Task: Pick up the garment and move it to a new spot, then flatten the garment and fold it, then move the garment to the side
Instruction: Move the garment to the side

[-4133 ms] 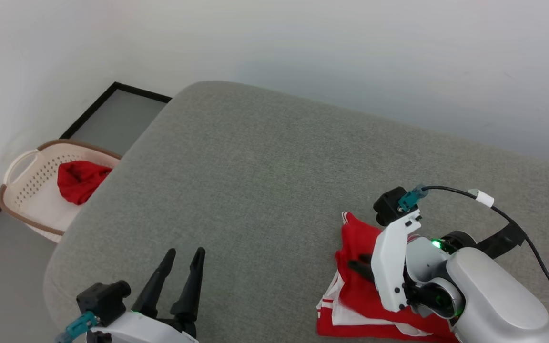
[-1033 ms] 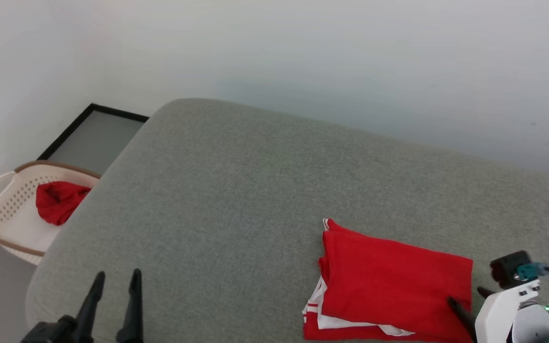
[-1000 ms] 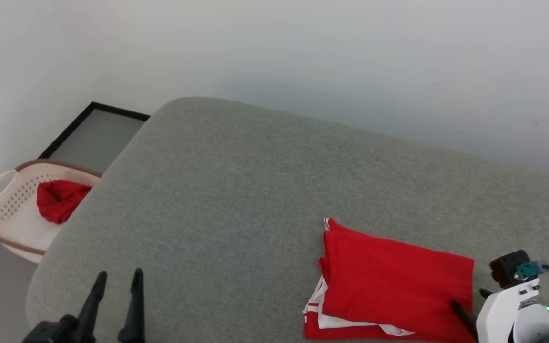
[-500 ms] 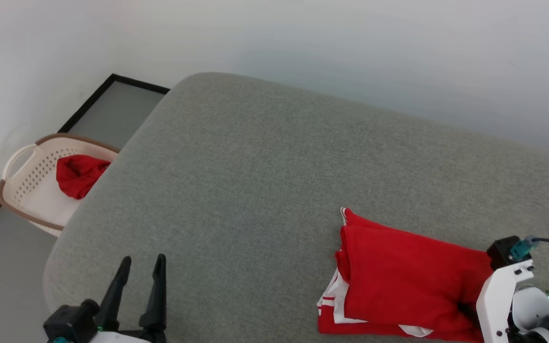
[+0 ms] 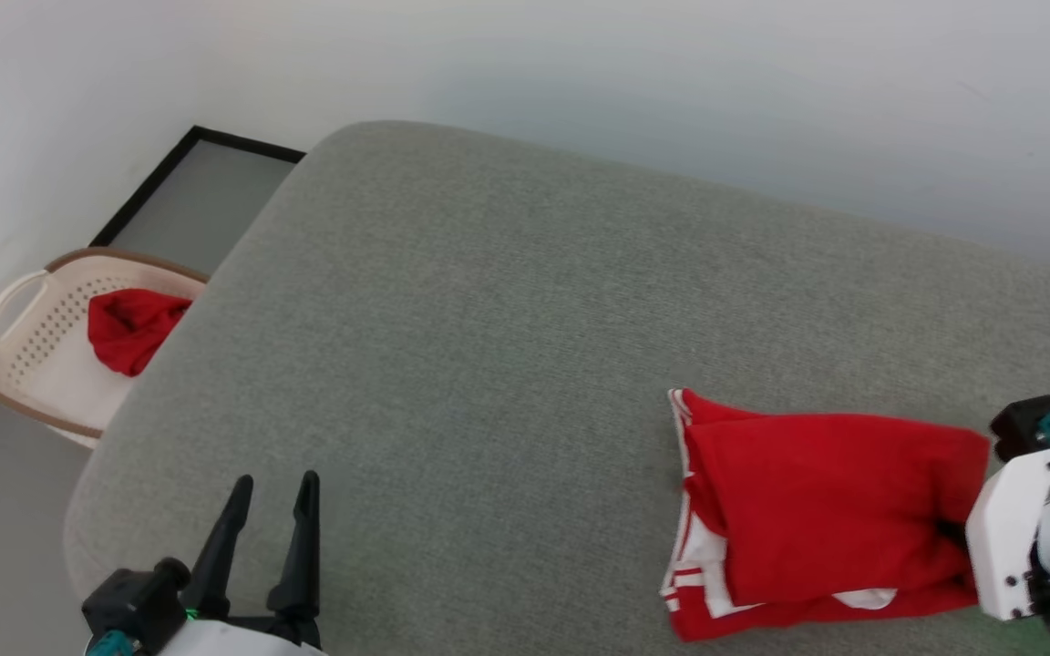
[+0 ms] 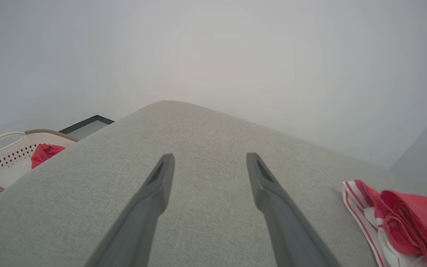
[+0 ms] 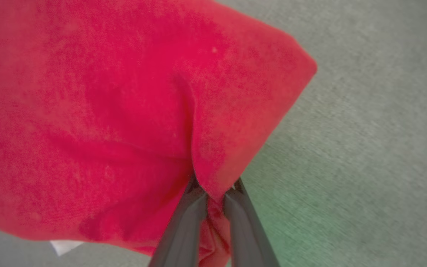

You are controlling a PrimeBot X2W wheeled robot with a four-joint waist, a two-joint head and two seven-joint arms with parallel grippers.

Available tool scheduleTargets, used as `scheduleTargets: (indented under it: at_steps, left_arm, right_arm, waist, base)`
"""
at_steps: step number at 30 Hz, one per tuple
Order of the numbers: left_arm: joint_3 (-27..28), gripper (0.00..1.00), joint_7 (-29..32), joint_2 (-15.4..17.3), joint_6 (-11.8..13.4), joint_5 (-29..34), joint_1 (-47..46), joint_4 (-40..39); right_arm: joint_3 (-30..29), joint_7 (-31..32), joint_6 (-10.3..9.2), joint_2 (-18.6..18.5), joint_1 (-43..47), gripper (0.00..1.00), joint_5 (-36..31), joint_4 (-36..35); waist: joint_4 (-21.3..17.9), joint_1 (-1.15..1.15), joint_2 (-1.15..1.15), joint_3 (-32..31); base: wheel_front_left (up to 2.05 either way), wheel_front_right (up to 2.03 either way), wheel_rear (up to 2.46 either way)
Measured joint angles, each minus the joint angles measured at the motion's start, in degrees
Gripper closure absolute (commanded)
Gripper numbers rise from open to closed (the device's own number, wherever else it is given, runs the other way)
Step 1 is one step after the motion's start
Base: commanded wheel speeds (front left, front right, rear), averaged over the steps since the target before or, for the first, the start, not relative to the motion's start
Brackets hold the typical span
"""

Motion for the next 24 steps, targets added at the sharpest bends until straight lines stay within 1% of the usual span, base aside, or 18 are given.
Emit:
scheduleTargets:
  at_steps: [12, 20, 24]
  left_arm:
    - [-1.0, 0.00, 0.0, -0.1, 0.0, 1.2, -2.3, -1.0]
    - [-1.6, 0.00, 0.0, -0.3, 0.0, 1.5, -3.8, -1.3]
    - [-1.9, 0.00, 0.0, -0.3, 0.0, 1.5, -4.9, -1.7]
  right_arm:
    - [-1.8, -0.6, -0.15, -10.2, -5.1, 1.00, 0.5, -0.1]
    - [-2.3, -2.0, -0.15, -17.6, -9.9, 1.00, -0.2, 2.8]
    - [-2.2, -3.0, -0.15, -21.5, -13.0, 1.00, -2.1, 4.7]
  waist:
    - [-3.8, 0.00, 0.00, 2.1]
    - [-6.3, 0.00, 0.00, 4.6]
    - [-7.1, 0.00, 0.00, 6.3]
  base:
    - [0.00, 0.00, 0.00]
    - [0.00, 0.00, 0.00]
    - [0.00, 0.00, 0.00]
